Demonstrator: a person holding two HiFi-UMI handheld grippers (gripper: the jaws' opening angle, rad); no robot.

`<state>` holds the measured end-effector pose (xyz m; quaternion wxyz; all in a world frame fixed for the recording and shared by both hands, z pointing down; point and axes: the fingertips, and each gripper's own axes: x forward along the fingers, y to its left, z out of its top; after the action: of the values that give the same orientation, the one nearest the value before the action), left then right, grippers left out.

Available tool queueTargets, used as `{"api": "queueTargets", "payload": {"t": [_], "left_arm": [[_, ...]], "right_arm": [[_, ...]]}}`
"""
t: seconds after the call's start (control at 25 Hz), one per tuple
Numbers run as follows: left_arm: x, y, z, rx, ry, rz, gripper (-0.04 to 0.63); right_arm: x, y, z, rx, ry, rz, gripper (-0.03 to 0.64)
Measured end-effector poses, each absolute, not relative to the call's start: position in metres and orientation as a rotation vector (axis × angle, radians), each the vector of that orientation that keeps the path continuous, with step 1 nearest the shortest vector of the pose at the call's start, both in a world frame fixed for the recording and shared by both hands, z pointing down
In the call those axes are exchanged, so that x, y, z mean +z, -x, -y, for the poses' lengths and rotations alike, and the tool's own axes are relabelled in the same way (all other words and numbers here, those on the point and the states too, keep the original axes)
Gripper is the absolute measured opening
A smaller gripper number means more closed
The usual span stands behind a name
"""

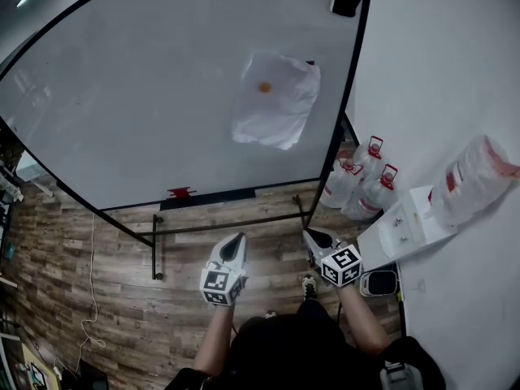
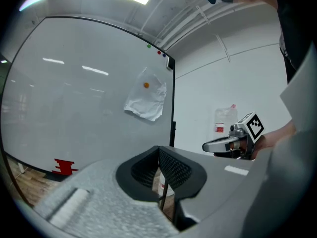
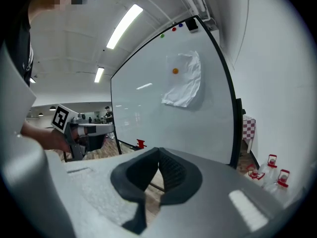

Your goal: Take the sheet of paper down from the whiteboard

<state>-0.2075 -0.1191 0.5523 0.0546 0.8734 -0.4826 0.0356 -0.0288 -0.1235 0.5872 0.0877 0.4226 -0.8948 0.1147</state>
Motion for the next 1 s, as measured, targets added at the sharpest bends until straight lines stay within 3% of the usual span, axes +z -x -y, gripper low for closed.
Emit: {"api": "queueTargets", "payload": {"t": [1.0], "left_arm": [[0.515,0.143,0.245,0.143,-2.516,1.793,0.011]], "right_arm": [[0.563,-0.036,0.301,0.297,-0.971,2.827,0.003]]}}
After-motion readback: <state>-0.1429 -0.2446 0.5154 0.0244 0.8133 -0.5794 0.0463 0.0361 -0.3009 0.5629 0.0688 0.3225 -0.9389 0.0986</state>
